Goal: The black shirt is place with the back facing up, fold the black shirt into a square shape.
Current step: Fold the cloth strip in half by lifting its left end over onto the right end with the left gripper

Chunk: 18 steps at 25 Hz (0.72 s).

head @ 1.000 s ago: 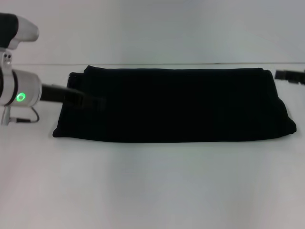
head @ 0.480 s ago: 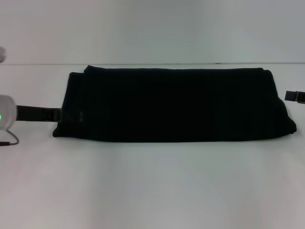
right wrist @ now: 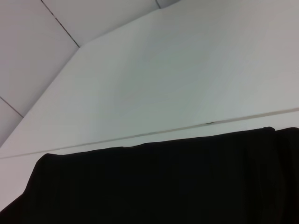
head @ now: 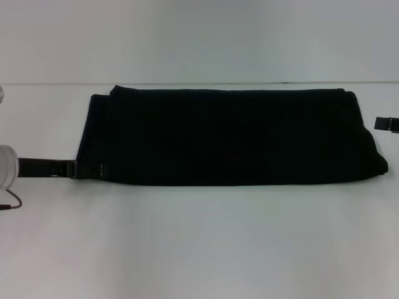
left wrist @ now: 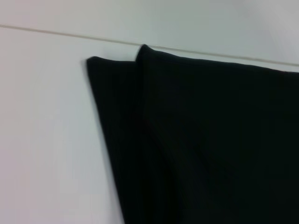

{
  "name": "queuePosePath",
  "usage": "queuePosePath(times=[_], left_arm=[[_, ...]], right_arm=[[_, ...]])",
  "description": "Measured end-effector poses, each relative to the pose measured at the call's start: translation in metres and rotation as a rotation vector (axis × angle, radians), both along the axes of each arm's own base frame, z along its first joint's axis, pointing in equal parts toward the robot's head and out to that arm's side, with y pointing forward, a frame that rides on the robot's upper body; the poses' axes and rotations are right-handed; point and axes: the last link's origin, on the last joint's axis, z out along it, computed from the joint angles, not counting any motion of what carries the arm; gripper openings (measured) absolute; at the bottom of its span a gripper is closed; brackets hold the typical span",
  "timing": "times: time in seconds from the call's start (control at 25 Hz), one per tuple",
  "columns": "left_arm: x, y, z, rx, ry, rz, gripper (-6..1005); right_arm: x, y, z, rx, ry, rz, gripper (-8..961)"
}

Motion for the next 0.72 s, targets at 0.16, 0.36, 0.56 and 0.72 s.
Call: queuePosePath(times=[0.16, 0.36, 0.56, 0.72], left_arm=[[0.0033, -0.0004, -0.0041, -0.023, 0.002, -0.028, 873], [0.0026, 0.0005, -0.0026, -0.022, 0.011, -0.031, 837], [-0.0017, 0.0035, 0.0023, 0.003, 0.034, -0.035, 801], [-0.0053, 0.0044, 0.0014, -0.007, 0.058, -0.038, 732]], right_arm=[[0.0019, -0.0011, 0.0006, -0.001, -0.003, -0.006, 669], [0.0032, -0.0022, 0.0006, -0.001, -0.003, -0.010, 668], [0.0033, -0.0024, 0.0003, -0.001, -0.003, -0.009, 668], [0.0027, -0.0021, 0.0000, -0.002, -0.003, -0.007, 668]])
